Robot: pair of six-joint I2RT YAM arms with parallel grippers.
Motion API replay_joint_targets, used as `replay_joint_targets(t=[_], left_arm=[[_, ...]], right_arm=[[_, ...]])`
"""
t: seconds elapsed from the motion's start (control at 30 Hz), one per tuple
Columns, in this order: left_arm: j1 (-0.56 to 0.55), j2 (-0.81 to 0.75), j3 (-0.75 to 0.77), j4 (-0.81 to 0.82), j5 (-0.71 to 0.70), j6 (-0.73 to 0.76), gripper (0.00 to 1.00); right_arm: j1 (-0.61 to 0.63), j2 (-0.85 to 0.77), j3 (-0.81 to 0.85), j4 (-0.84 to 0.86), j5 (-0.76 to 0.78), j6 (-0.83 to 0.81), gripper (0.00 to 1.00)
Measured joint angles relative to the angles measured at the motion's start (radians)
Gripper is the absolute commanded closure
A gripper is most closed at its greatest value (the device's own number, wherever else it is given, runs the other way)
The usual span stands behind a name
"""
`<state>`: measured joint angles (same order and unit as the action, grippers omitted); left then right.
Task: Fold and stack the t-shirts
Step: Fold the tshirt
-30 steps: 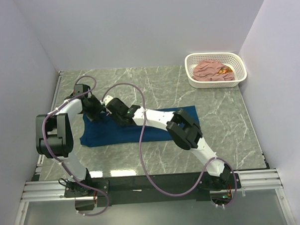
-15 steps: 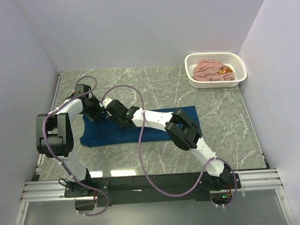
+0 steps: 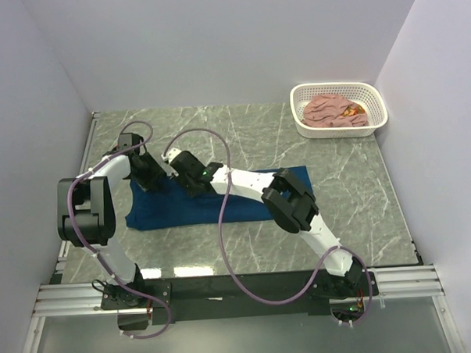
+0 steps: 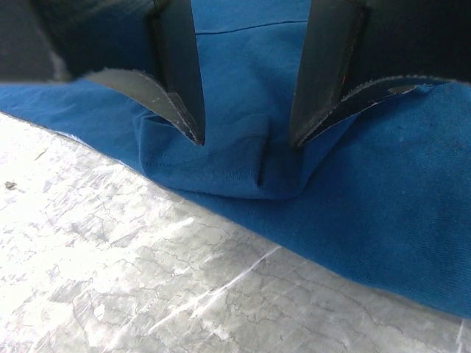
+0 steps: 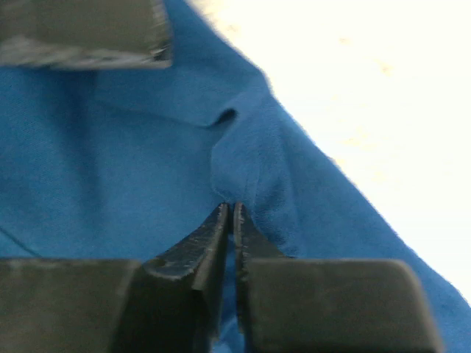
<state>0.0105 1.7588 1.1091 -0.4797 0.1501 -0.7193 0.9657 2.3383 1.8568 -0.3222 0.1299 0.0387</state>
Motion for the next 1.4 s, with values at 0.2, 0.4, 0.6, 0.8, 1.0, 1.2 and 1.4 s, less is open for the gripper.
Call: replay_joint_targets(t=[0.2,0.4,0.6,0.8,1.0,1.2,1.4], left_arm=[[0.0,0.005,0.0,0.0,0.002,0.0,0.46],[-0.029,0.012,0.0,0.0,0.003,-0.002,0.5],[-0.039,0.026,0.0,0.0,-0.002,-0.003,0.53],[-0.039,0.035,0.007,-0.004,-0.024,-0.008,0.54],[-0.039,0.043,0.012,-0.006,-0.034,-0.011,0.83],[-0.039,0.052,0.052,-0.02,-0.043,-0.005,0.99],[-0.038,0.059,0.134,-0.047,-0.053,0.002,0.99]], right_arm=[[-0.044,-0.004,0.0,0.008,-0.04,0.04,1.0],[-0.059,-0.004,0.0,0.013,-0.068,0.058,1.0],[-0.059,-0.004,0.0,0.017,-0.09,0.072,1.0],[-0.059,-0.004,-0.002,0.023,-0.098,0.076,1.0],[-0.059,-0.004,-0.017,0.03,-0.101,0.077,1.0],[-0.059,-0.004,-0.017,0.031,-0.1,0.076,1.0],[-0.062,-0.005,-0.017,0.031,-0.095,0.071,1.0]])
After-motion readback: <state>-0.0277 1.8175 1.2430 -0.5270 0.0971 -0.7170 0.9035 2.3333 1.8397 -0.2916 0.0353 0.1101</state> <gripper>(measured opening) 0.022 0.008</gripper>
